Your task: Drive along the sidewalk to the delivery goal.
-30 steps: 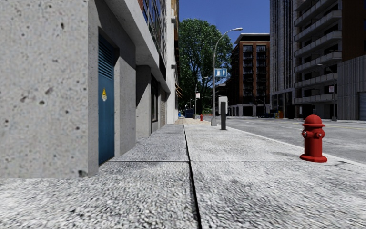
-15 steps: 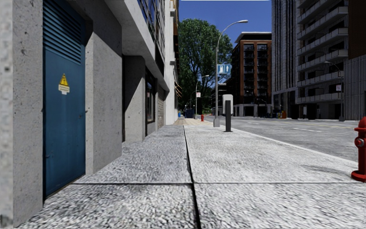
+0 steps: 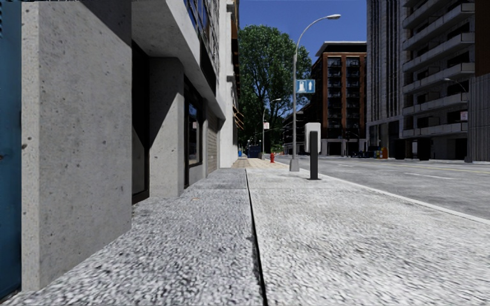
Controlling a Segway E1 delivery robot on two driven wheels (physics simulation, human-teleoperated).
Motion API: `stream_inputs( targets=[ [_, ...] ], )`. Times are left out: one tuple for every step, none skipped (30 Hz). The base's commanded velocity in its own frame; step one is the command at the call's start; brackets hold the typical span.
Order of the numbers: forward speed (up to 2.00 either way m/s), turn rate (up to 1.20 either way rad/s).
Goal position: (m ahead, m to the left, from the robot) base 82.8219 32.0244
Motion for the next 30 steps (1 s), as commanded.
stream_inputs(
  targets=[
    [2.00,0.00],
    [2.00,0.00],
    [2.00,0.00],
    [2.00,0.00],
    [2.00,0.00],
    [2.00,0.00],
    [2.00,0.00],
    [2.00,0.00],
    [2.00,0.00],
    [2.00,0.00],
    [2.00,0.00],
    [2.00,0.00],
    [2.00,0.00],
    [2.00,0.00],
    [2.00,0.00],
    [2.00,0.00],
    [2.00,0.00],
    [1.97,0.00],
    [1.97,0.00],
    [1.97,0.00],
    [1.97,0.00],
    [1.97,0.00],
    [1.97,0.00],
    [1.97,0.00],
    [1.97,0.00],
    [1.97,0.00],
    [1.97,0.00],
    [1.97,0.00],
    [1.97,0.00],
    [1.97,0.00]
  ],
)
